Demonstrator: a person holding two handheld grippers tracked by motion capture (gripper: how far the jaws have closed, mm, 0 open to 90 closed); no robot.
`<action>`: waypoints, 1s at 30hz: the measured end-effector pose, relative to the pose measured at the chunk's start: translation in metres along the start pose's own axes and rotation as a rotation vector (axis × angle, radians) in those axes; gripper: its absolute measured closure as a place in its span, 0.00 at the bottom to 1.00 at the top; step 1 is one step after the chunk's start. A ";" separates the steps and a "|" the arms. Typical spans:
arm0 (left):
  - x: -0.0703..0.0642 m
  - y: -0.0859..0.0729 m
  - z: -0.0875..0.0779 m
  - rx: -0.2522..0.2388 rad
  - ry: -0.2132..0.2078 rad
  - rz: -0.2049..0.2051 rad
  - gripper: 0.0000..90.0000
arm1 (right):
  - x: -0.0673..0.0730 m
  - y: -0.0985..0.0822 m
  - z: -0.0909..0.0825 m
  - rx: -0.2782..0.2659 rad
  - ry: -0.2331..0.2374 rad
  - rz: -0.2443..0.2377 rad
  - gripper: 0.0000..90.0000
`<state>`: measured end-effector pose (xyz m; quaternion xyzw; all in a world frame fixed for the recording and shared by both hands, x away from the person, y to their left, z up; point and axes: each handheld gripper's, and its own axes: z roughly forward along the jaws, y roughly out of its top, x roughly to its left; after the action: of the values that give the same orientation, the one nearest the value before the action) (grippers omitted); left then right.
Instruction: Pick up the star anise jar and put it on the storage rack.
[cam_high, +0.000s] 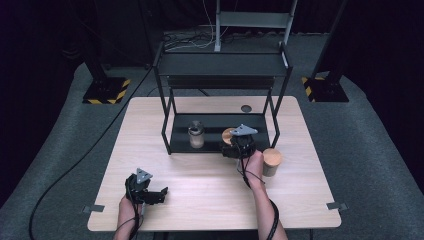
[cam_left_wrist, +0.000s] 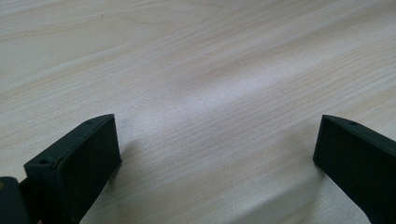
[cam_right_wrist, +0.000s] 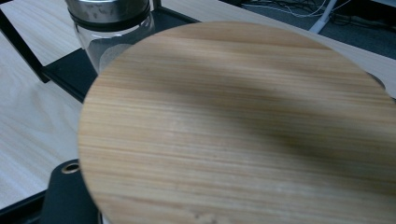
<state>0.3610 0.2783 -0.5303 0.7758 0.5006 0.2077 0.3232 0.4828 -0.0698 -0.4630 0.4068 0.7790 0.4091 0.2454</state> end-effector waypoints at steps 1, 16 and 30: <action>0.000 0.000 0.000 0.000 0.000 0.000 0.00 | 0.000 0.000 0.000 -0.001 0.001 0.001 0.28; 0.000 0.000 0.000 0.000 0.000 0.000 0.00 | -0.005 0.003 0.008 0.008 -0.001 0.018 0.28; 0.000 0.000 0.000 0.000 0.000 0.000 0.00 | -0.007 0.005 0.014 0.003 -0.007 0.030 0.28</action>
<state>0.3609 0.2783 -0.5303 0.7757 0.5006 0.2076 0.3234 0.4986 -0.0679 -0.4660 0.4202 0.7726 0.4103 0.2413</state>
